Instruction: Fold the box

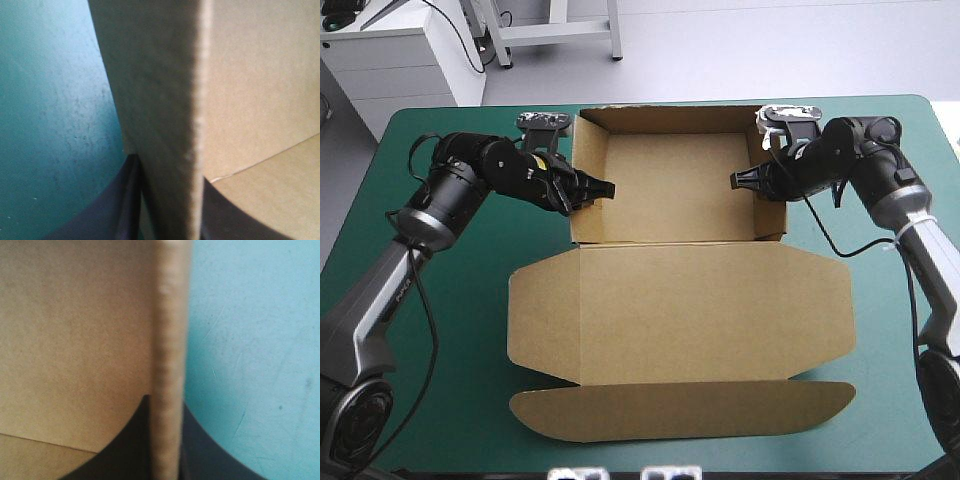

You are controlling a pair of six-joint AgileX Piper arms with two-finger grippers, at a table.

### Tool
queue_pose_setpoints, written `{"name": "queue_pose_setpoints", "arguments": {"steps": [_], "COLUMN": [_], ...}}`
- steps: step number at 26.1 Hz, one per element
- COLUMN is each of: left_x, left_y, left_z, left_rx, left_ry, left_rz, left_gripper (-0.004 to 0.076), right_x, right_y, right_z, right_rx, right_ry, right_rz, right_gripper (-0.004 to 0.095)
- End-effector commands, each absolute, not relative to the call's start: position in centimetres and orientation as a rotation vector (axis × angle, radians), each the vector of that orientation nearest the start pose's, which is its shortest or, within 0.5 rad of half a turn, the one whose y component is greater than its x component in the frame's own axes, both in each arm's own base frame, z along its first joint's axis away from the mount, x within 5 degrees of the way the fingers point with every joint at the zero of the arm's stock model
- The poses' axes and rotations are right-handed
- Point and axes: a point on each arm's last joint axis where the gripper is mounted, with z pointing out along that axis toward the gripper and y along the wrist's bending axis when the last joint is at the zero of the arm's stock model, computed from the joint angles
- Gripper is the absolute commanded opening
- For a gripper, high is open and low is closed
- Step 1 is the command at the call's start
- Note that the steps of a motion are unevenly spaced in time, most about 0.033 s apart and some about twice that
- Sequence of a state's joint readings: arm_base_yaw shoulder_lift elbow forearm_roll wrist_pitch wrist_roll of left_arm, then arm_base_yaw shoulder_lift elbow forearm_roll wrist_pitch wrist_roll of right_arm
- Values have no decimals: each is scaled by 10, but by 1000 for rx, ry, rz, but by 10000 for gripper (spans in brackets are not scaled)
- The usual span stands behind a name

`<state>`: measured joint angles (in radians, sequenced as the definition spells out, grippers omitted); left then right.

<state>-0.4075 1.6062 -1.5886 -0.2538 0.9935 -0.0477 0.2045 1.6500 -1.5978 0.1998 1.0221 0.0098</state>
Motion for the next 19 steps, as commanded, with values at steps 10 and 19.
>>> {"name": "queue_pose_setpoints", "arguments": {"steps": [10,19], "left_x": [338,346], "left_y": [-175,-168], "left_z": [334,320], "left_rx": [477,469], "left_ry": [2613,2665], "left_rz": [-529,-365], "left_gripper": [-8,-8], "right_x": [355,371], "right_y": [91,99], "right_z": [339,316], "right_rx": [-255,-177], "right_ry": [2704,2741], "right_rz": [347,429], "right_gripper": [-13,-12]}}
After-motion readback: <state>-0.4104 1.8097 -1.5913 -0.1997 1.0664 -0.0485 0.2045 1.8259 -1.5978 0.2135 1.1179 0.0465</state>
